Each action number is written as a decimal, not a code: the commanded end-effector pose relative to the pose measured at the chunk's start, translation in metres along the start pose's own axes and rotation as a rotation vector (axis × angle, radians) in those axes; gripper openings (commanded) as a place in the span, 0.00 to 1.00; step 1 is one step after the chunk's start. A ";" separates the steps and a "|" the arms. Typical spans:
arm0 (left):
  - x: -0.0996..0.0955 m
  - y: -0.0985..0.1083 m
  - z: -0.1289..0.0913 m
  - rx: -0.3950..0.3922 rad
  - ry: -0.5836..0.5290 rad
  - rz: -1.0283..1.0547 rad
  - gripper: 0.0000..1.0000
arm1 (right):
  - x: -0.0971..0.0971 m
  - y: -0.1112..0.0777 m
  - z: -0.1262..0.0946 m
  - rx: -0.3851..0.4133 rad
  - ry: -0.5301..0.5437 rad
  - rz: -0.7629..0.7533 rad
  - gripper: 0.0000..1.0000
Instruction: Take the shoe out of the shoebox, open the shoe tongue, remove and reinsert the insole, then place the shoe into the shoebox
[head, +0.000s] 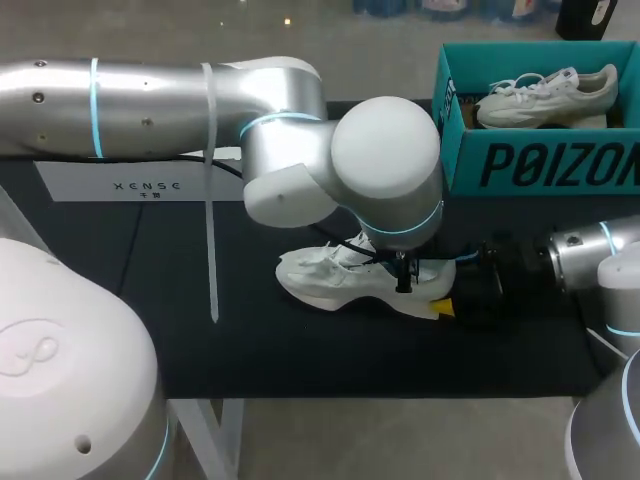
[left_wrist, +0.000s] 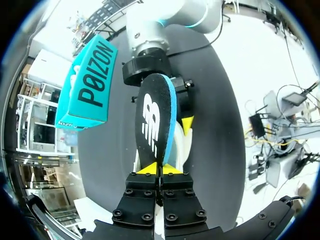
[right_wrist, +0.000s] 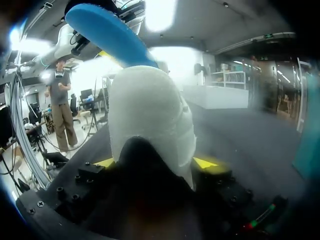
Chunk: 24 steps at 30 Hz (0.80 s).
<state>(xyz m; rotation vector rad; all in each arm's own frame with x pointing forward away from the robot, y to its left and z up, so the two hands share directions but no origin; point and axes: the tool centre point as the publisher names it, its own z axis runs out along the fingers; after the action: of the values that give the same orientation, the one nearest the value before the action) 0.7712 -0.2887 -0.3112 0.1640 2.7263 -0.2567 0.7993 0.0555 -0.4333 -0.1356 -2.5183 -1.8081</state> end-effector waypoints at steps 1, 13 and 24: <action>-0.001 -0.013 0.010 -0.013 0.007 0.002 0.00 | 0.000 -0.003 0.004 0.002 -0.001 0.000 0.00; -0.002 -0.010 0.015 -0.012 0.009 -0.019 0.35 | 0.000 -0.003 0.004 0.002 -0.001 0.000 0.00; -0.004 -0.010 0.025 -0.014 0.018 -0.031 0.31 | 0.000 -0.003 0.004 0.002 -0.001 0.000 0.00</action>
<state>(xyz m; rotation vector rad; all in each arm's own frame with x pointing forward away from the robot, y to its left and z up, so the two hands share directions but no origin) 0.7800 -0.3003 -0.3268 0.1187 2.7448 -0.2431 0.7994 0.0557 -0.4332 -0.1359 -2.5183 -1.8083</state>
